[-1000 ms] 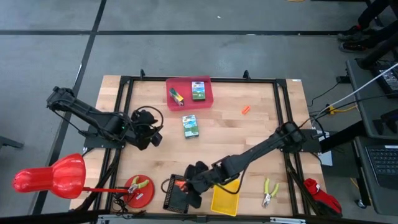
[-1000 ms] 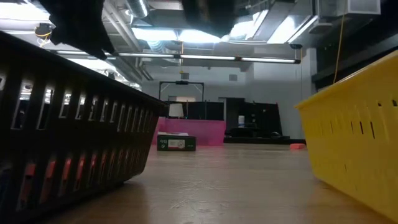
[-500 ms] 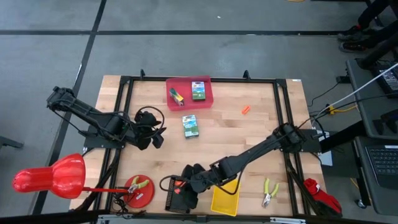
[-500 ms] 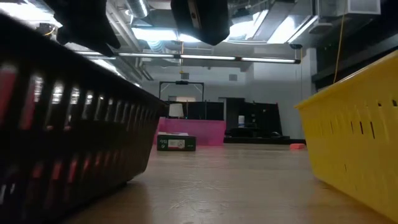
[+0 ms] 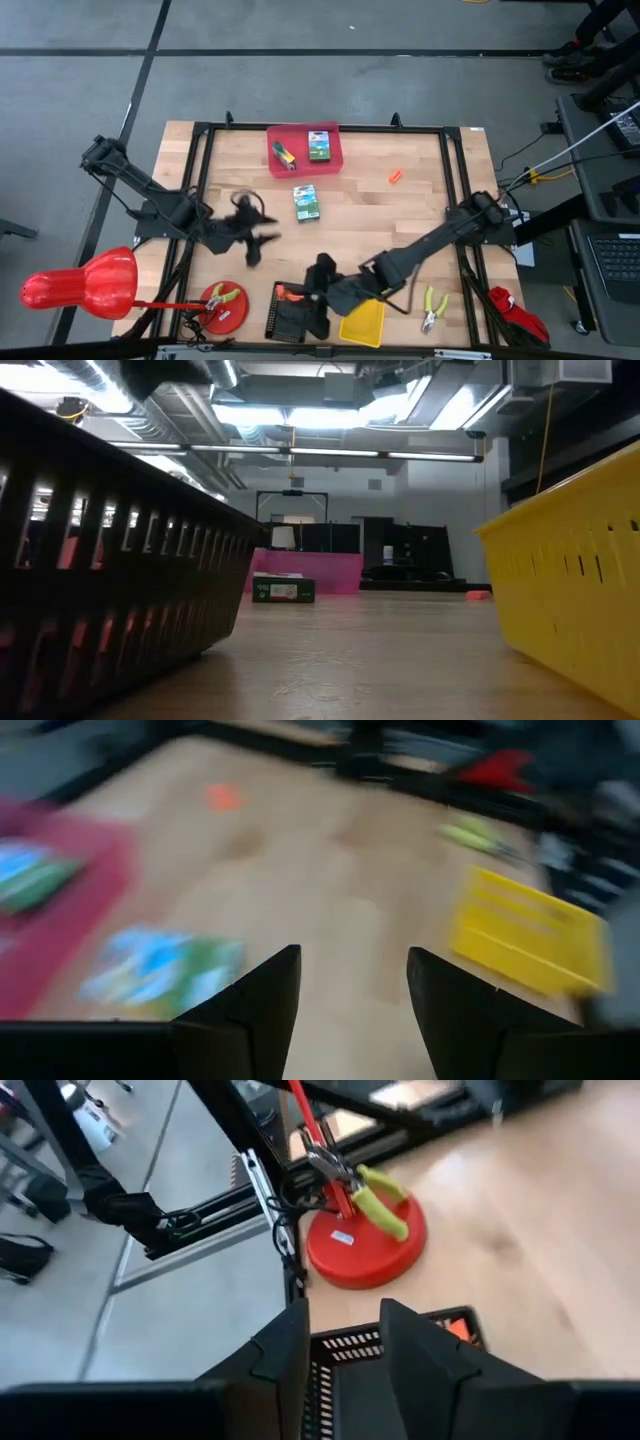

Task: Pick & Place School Supplies
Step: Put the orange eraser into the black bin

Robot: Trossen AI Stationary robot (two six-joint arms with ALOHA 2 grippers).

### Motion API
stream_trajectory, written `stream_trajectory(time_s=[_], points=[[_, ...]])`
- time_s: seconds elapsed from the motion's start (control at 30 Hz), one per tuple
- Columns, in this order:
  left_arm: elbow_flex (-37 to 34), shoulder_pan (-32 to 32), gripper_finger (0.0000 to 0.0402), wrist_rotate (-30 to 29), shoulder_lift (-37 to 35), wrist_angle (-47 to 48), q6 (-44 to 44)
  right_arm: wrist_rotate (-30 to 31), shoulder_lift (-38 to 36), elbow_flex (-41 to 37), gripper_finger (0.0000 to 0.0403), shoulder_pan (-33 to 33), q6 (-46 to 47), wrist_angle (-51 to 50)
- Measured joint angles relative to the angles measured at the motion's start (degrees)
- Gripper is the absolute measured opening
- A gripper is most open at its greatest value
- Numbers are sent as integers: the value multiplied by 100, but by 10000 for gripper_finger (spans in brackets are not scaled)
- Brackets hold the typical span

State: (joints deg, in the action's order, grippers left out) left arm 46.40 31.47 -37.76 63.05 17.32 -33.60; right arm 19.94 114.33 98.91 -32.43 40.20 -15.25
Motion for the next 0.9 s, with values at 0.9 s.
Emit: stream_trajectory(time_s=[0.9], points=[[-9,-465,182,161,1144,-1018,-224,1178,-2382,-1521,124,477,5774,-7315]])
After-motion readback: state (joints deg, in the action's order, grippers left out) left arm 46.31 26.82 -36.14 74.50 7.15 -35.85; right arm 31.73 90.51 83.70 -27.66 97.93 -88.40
